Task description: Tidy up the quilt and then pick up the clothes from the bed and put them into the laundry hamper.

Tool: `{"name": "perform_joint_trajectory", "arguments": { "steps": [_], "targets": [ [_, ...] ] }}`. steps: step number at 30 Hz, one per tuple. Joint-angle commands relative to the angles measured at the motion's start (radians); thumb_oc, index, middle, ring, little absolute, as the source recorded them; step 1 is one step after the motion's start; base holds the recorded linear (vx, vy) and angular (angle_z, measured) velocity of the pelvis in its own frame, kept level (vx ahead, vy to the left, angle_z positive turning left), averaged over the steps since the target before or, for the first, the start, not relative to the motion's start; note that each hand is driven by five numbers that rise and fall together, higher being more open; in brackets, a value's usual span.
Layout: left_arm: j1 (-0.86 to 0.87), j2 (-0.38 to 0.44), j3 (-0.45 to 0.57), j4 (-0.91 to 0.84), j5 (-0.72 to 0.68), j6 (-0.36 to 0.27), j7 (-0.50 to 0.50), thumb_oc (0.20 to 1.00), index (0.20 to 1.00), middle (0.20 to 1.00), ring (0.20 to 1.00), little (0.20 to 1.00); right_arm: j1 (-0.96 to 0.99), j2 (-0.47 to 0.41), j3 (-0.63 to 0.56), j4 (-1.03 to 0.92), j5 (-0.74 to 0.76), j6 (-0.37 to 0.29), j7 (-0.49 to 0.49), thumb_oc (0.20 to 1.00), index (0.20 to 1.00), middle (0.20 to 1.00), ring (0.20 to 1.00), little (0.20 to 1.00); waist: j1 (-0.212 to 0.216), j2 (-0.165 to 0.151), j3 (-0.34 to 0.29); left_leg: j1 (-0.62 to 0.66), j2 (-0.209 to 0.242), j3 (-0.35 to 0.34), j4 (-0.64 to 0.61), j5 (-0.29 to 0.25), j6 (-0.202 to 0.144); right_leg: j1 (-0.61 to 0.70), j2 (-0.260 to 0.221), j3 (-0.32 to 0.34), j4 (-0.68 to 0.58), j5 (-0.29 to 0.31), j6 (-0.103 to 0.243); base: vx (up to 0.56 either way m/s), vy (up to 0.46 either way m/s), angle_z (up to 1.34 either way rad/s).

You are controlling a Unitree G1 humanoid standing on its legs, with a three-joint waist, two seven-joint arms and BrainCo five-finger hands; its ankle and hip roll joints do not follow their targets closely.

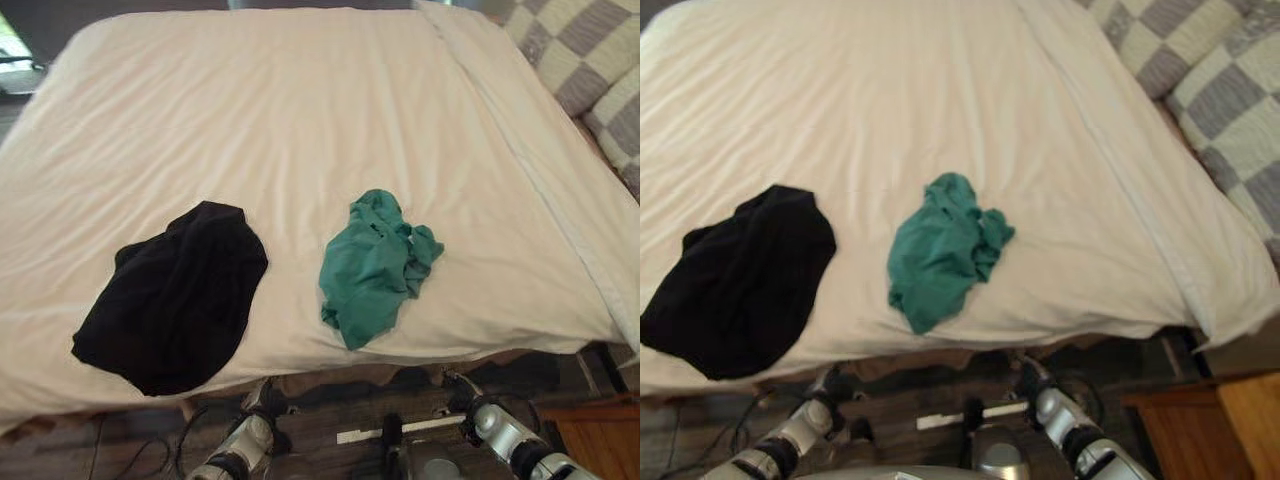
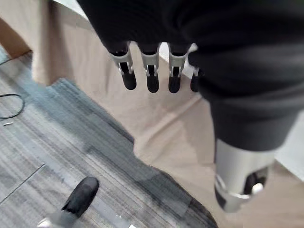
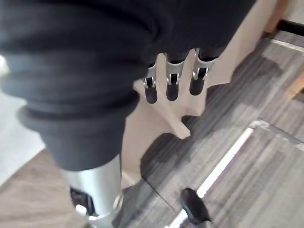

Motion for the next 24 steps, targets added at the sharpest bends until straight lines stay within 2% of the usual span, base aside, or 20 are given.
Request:
{"name": "perform_joint_trajectory", "arguments": {
  "steps": [1,3,4,5,7,10,11,12,14,15,16,17,19,20,22,23,24],
  "targets": [
    [-0.027,0.036,-0.009,0.008,0.012,0.002,0.018,1.0,1.0,1.0,1.0,1.0,-0.048,0.069,0.022,-0.01,-0.045,-0.003,-0.01,1.0,1.0,1.0,1.0,1.0,0.036,-0.051,0.004,0.041,-0.052,-0.001,0.087,-0.12,0.009,-0.036,-0.153,0.033,-0.002,0.07,0.172,-0.01,0.069,0.01],
    [-0.023,0.056,0.003,0.026,0.025,0.014,0.019,1.0,1.0,1.0,1.0,1.0,-0.036,0.083,0.026,-0.011,-0.055,-0.004,-0.005,1.0,1.0,1.0,1.0,1.0,0.04,-0.056,0.007,0.029,-0.056,-0.002,0.077,-0.115,0.02,-0.048,-0.146,0.077,-0.017,0.087,0.185,-0.02,0.033,-0.09],
    [-0.023,0.056,0.003,0.026,0.025,0.014,0.019,1.0,1.0,1.0,1.0,1.0,-0.037,0.083,0.026,-0.011,-0.055,-0.004,-0.005,1.0,1.0,1.0,1.0,1.0,0.04,-0.057,0.006,0.028,-0.057,-0.002,0.076,-0.114,0.02,-0.049,-0.146,0.077,-0.018,0.088,0.185,-0.03,0.06,-0.05],
    [-0.016,0.063,0.013,0.04,0.033,0.024,0.025,1.0,1.0,1.0,1.0,1.0,-0.024,0.083,0.027,-0.004,-0.062,0.0,-0.008,1.0,1.0,1.0,1.0,1.0,0.046,-0.053,0.004,0.016,-0.076,-0.021,0.071,-0.113,0.037,-0.035,-0.116,0.138,-0.011,0.06,0.182,-0.03,0.035,0.06],
    [-0.006,0.065,0.033,0.059,0.03,0.029,0.04,1.0,1.0,1.0,1.0,1.0,-0.021,0.082,0.019,0.006,-0.053,0.002,-0.014,1.0,1.0,1.0,1.0,1.0,0.056,-0.055,0.002,0.012,-0.085,-0.024,0.069,-0.111,0.039,-0.019,-0.117,0.142,-0.025,0.056,0.178,-0.03,-0.001,0.15],
    [0.063,0.054,0.157,0.122,-0.037,0.045,0.096,1.0,1.0,1.0,1.0,1.0,0.034,0.069,-0.091,0.078,0.021,0.014,-0.055,1.0,1.0,1.0,1.0,1.0,0.075,-0.05,-0.016,0.008,-0.095,-0.032,0.03,-0.081,0.035,0.02,-0.136,0.126,-0.086,0.043,0.173,0.01,-0.026,0.08],
    [0.065,0.054,0.157,0.122,-0.038,0.045,0.096,1.0,1.0,1.0,1.0,1.0,0.035,0.069,-0.09,0.079,0.022,0.013,-0.056,1.0,1.0,1.0,1.0,1.0,0.074,-0.05,-0.017,0.01,-0.096,-0.032,0.027,-0.08,0.035,0.022,-0.136,0.125,-0.088,0.043,0.173,0.05,-0.015,0.23],
    [0.127,0.057,0.257,0.178,-0.098,0.057,0.115,1.0,1.0,1.0,1.0,1.0,0.074,0.051,-0.182,0.128,0.08,0.029,-0.073,1.0,1.0,1.0,1.0,1.0,0.073,-0.044,-0.032,0.024,-0.092,-0.024,-0.026,-0.053,0.023,0.042,-0.145,0.11,-0.131,0.057,0.182,0.05,-0.019,0.21],
    [0.179,0.073,0.338,0.224,-0.146,0.067,0.123,1.0,1.0,1.0,1.0,1.0,0.113,0.024,-0.285,0.165,0.15,0.042,-0.093,1.0,1.0,1.0,1.0,1.0,0.066,-0.04,-0.046,0.034,-0.087,-0.018,-0.067,-0.033,0.013,0.054,-0.15,0.099,-0.163,0.067,0.189,0.05,-0.017,0.18],
    [0.18,0.073,0.337,0.224,-0.146,0.067,0.123,1.0,1.0,1.0,1.0,1.0,0.115,0.024,-0.285,0.164,0.151,0.042,-0.093,1.0,1.0,1.0,1.0,1.0,0.066,-0.039,-0.046,0.036,-0.087,-0.018,-0.07,-0.032,0.012,0.056,-0.149,0.098,-0.165,0.067,0.189,0.07,-0.019,0.11],
    [0.236,0.117,0.456,0.273,-0.224,0.073,0.142,1.0,1.0,1.0,1.0,1.0,0.145,-0.024,-0.443,0.181,0.303,0.045,-0.123,1.0,1.0,1.0,1.0,1.0,0.054,-0.033,-0.05,0.058,-0.08,-0.01,-0.097,-0.022,0.002,0.073,-0.15,0.084,-0.188,0.075,0.196,0.04,-0.015,0.03],
    [0.236,0.117,0.456,0.273,-0.224,0.073,0.142,1.0,1.0,1.0,1.0,1.0,0.145,-0.023,-0.443,0.181,0.303,0.045,-0.123,1.0,1.0,1.0,1.0,1.0,0.053,-0.034,-0.053,0.053,-0.081,-0.011,-0.097,-0.018,0.003,0.069,-0.151,0.084,-0.188,0.077,0.196,0.06,-0.027,0.03],
    [0.278,0.183,0.579,0.268,-0.323,0.055,0.166,1.0,1.0,1.0,1.0,1.0,0.188,-0.085,-0.592,0.154,0.43,0.028,-0.178,1.0,1.0,1.0,1.0,1.0,0.045,-0.029,-0.052,0.069,-0.075,-0.006,-0.114,-0.011,-0.006,0.081,-0.149,0.076,-0.199,0.077,0.199,0.03,-0.013,0.04],
    [0.283,0.211,0.608,0.254,-0.345,0.043,0.181,1.0,1.0,1.0,1.0,1.0,0.209,-0.103,-0.629,0.114,0.445,0.012,-0.203,1.0,1.0,1.0,1.0,1.0,0.043,-0.027,-0.055,0.067,-0.074,-0.005,-0.118,-0.005,-0.007,0.079,-0.149,0.072,-0.201,0.079,0.199,0.02,-0.006,0.06],
    [0.29,0.369,0.687,0.031,-0.338,-0.017,0.276,1.0,1.0,1.0,1.0,1.0,0.276,-0.221,-0.77,-0.149,0.419,-0.041,-0.321,1.0,1.0,1.0,1.0,1.0,0.034,-0.013,-0.056,0.085,-0.068,-0.008,-0.123,-0.008,-0.015,0.099,-0.147,0.061,-0.201,0.07,0.205,0.01,-0.002,0.13],
    [0.291,0.369,0.687,0.028,-0.337,-0.015,0.277,1.0,1.0,1.0,1.0,1.0,0.28,-0.219,-0.773,-0.155,0.418,-0.038,-0.322,1.0,1.0,1.0,1.0,1.0,0.034,-0.014,-0.058,0.081,-0.069,-0.009,-0.125,-0.002,-0.014,0.094,-0.148,0.061,-0.201,0.074,0.205,-0.02,0.003,0.17],
    [0.292,0.44,0.709,-0.162,-0.279,-0.036,0.324,1.0,1.0,1.0,1.0,1.0,0.301,-0.281,-0.806,-0.322,0.321,-0.054,-0.346,1.0,1.0,1.0,1.0,1.0,0.031,-0.007,-0.056,0.093,-0.065,-0.009,-0.123,-0.012,-0.015,0.101,-0.147,0.059,-0.195,0.065,0.207,-0.02,-0.001,0.12]
  ]
}}
